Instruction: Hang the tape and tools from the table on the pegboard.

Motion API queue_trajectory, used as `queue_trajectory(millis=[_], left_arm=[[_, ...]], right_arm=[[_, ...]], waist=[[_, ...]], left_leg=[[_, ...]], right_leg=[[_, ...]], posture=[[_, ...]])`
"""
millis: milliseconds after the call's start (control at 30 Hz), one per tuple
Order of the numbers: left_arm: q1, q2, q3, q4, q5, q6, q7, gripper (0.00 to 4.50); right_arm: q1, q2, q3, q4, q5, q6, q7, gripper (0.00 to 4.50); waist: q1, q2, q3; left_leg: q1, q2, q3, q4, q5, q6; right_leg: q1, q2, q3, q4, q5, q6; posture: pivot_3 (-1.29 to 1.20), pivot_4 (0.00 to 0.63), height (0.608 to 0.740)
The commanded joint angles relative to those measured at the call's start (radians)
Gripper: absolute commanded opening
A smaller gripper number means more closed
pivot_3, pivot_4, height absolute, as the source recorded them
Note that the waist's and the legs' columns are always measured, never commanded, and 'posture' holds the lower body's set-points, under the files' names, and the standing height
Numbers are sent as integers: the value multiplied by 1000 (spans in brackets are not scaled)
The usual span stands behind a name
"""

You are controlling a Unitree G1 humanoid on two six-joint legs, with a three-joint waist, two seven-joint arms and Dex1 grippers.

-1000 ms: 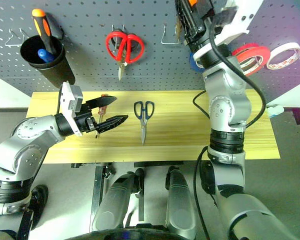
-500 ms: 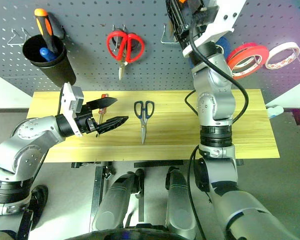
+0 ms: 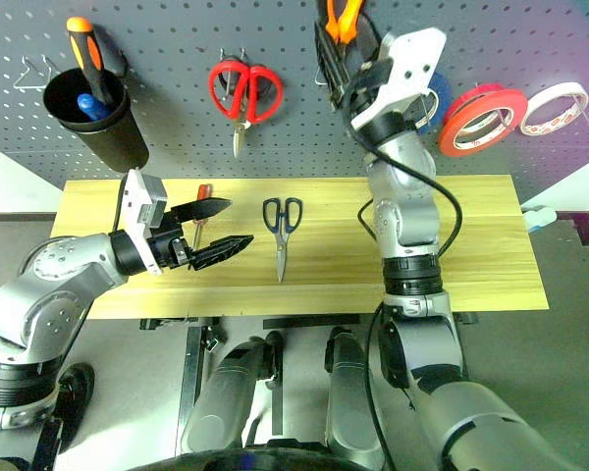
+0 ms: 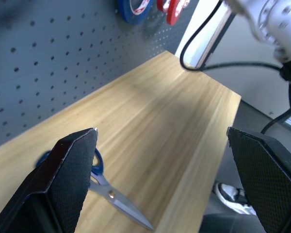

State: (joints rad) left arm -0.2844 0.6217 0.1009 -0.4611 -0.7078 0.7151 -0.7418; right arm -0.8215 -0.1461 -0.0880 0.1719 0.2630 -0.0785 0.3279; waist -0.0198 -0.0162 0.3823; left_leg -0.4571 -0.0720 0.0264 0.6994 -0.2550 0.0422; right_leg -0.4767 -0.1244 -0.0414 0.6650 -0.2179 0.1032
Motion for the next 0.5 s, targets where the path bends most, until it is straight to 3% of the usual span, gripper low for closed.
queue_trajectory(millis=[33,267,300,500], left_arm=[[5,13,31,-49,-27,-2,3,4500],[13,23,31,-50,-33,-3,6,4500],[9,21,27,-49,-32,-4,8,4500],[3,17,18,-42,-31,-9,7,4500]], right_arm=[[13,4,11,-12,-38,-63,-9,2147],[35,8,13,24,-65,-83,-21,2147],[34,8,12,30,-56,-80,-11,2496],[42,-3,12,31,-59,-83,2,2496]], waist=[[0,0,0],[2,0,0],[2,0,0],[2,0,0]], left_leg=[[0,0,0,0,0,0],[0,0,0,0,0,0],[0,0,0,0,0,0],[0,0,0,0,0,0]], right_leg=[[0,0,0,0,0,0],[0,0,0,0,0,0],[0,0,0,-1,0,0],[0,0,0,-1,0,0]], posture=[[10,360,695],[2,357,695],[3,355,695],[-3,354,695]])
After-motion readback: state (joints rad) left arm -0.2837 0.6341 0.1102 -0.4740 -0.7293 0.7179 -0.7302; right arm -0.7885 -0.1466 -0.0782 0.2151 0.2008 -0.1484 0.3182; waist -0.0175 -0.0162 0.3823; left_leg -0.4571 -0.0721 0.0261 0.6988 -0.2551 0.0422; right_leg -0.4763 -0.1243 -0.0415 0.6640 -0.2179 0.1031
